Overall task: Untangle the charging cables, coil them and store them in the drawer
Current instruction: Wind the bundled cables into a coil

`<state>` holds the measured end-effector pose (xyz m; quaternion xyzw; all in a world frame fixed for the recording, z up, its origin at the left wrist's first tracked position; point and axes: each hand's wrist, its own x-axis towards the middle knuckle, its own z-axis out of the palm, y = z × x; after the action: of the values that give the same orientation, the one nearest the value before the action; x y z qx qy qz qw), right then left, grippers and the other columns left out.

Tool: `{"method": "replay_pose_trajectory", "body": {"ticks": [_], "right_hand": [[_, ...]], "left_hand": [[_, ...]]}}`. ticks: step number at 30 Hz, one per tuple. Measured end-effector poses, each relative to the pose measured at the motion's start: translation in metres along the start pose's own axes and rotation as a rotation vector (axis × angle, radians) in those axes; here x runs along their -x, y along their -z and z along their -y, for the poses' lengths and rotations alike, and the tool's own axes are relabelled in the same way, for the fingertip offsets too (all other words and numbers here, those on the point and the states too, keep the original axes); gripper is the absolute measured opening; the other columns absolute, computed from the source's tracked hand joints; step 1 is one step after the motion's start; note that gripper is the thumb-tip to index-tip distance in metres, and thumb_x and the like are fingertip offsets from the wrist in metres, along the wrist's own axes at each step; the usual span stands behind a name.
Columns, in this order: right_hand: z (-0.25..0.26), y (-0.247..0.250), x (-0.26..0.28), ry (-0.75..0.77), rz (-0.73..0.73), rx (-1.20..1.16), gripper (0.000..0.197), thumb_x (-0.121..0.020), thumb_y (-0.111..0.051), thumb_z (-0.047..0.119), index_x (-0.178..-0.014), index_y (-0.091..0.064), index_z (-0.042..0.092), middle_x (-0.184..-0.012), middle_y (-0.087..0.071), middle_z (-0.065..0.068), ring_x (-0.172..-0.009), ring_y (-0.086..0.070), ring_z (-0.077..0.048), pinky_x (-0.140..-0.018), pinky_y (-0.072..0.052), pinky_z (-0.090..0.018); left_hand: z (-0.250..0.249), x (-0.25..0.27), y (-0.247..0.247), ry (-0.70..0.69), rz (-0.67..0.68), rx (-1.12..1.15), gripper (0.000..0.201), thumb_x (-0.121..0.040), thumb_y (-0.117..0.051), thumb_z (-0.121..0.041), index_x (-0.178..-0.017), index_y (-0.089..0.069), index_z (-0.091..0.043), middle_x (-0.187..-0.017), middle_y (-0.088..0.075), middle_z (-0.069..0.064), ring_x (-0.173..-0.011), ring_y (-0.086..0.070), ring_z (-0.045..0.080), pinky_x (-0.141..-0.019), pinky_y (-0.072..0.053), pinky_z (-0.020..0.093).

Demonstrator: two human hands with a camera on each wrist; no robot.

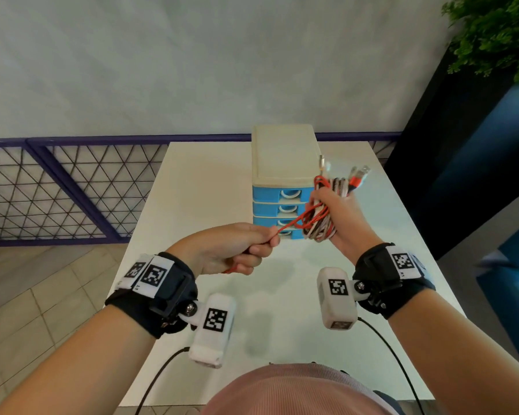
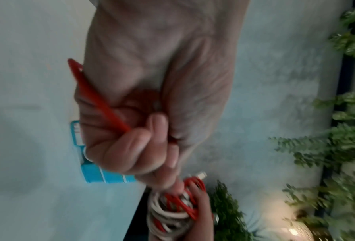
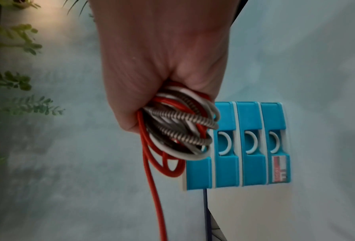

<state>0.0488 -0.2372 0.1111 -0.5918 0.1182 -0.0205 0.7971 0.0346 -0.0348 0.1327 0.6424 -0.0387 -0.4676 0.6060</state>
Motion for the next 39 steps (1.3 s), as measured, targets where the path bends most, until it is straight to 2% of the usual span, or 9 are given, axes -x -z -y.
{"method": "replay_pose_trajectory", "body": {"ticks": [6, 13, 16, 19, 24, 30, 34, 37, 39], "right_hand": [[0.012, 0.01, -0.004, -0.077, 0.028, -0.22, 0.013, -0.09, -0.055, 0.006, -0.101, -0.049, 0.006, -0.078, -0.058, -0.01, -0.067, -0.067, -0.018, -0.061, -0.057, -0.033], [0.008, 0.0, 0.008, -0.192, 0.213, -0.009, 0.019, -0.089, -0.059, 0.005, -0.108, -0.055, 0.005, -0.082, -0.064, -0.011, -0.075, -0.07, -0.021, -0.066, -0.059, -0.035], [0.005, -0.007, 0.011, -0.173, 0.246, 0.154, 0.023, -0.086, -0.062, 0.003, -0.107, -0.054, 0.005, -0.082, -0.063, -0.012, -0.078, -0.071, -0.023, -0.067, -0.059, -0.035], [0.001, -0.015, 0.014, -0.155, 0.305, 0.273, 0.04, -0.078, -0.07, 0.004, -0.114, -0.053, 0.003, -0.085, -0.066, -0.011, -0.079, -0.071, -0.024, -0.062, -0.056, -0.029], [0.002, -0.016, 0.015, -0.232, 0.367, 0.196, 0.035, -0.083, -0.068, 0.004, -0.117, -0.057, 0.004, -0.083, -0.071, -0.008, -0.074, -0.072, -0.021, -0.061, -0.057, -0.028], [-0.006, -0.011, 0.014, -0.258, 0.325, 0.241, 0.009, -0.078, -0.063, 0.004, -0.083, -0.058, 0.01, -0.062, -0.056, -0.006, -0.056, -0.058, -0.018, -0.051, -0.049, -0.026], [0.001, 0.006, 0.008, -0.195, 0.188, 0.156, 0.02, -0.082, -0.054, -0.004, -0.073, -0.051, 0.014, -0.059, -0.048, -0.006, -0.047, -0.052, -0.016, -0.044, -0.047, -0.025], [0.004, 0.013, 0.005, -0.129, 0.111, 0.156, 0.022, -0.084, -0.056, -0.001, -0.069, -0.049, 0.014, -0.06, -0.048, -0.007, -0.043, -0.056, -0.016, -0.046, -0.047, -0.029], [0.004, 0.008, 0.007, -0.054, 0.097, 0.179, 0.019, -0.088, -0.059, 0.0, -0.076, -0.053, 0.015, -0.059, -0.059, 0.0, -0.047, -0.061, -0.01, -0.048, -0.05, -0.025]], "left_hand": [[0.019, -0.001, 0.018, 0.095, 0.006, -0.43, 0.028, -0.1, -0.044, -0.031, -0.078, -0.059, -0.021, -0.06, -0.043, -0.008, -0.053, -0.035, 0.008, -0.057, -0.026, 0.022], [0.008, -0.019, 0.023, -0.237, -0.517, -0.751, 0.008, -0.08, -0.073, -0.031, -0.074, -0.071, -0.026, -0.069, -0.062, -0.013, -0.06, -0.049, 0.002, -0.067, -0.04, 0.025], [-0.002, -0.021, 0.016, -0.389, -0.554, -0.774, 0.008, -0.083, -0.071, -0.024, -0.078, -0.072, -0.018, -0.066, -0.06, -0.013, -0.054, -0.05, -0.006, -0.058, -0.036, 0.012], [-0.009, -0.024, 0.008, -0.488, -0.56, -0.793, 0.007, -0.085, -0.068, -0.022, -0.08, -0.071, -0.019, -0.073, -0.064, -0.013, -0.061, -0.055, -0.005, -0.063, -0.043, 0.018], [-0.006, -0.028, 0.002, -0.551, -0.629, -0.658, 0.006, -0.086, -0.067, -0.021, -0.081, -0.07, -0.018, -0.086, -0.07, 0.001, -0.067, -0.064, 0.017, -0.053, -0.054, 0.02], [-0.007, -0.025, 0.005, -0.397, -0.601, -0.575, 0.024, -0.089, -0.062, -0.035, -0.085, -0.068, -0.011, -0.067, -0.058, -0.001, -0.044, -0.05, 0.006, -0.042, -0.044, 0.023], [0.0, -0.011, 0.022, -0.197, -0.525, -0.319, 0.042, -0.097, -0.042, -0.047, -0.074, -0.058, -0.015, -0.057, -0.038, -0.006, -0.042, -0.031, 0.012, -0.042, -0.029, 0.021], [0.007, -0.005, 0.025, -0.132, -0.373, -0.067, 0.033, -0.101, -0.037, -0.037, -0.078, -0.05, -0.017, -0.061, -0.032, -0.005, -0.048, -0.027, 0.01, -0.048, -0.035, 0.019], [0.006, -0.006, 0.015, -0.138, -0.322, -0.009, 0.029, -0.103, -0.036, -0.026, -0.08, -0.051, -0.016, -0.065, -0.041, -0.003, -0.052, -0.041, 0.009, -0.058, -0.044, 0.022]]}}
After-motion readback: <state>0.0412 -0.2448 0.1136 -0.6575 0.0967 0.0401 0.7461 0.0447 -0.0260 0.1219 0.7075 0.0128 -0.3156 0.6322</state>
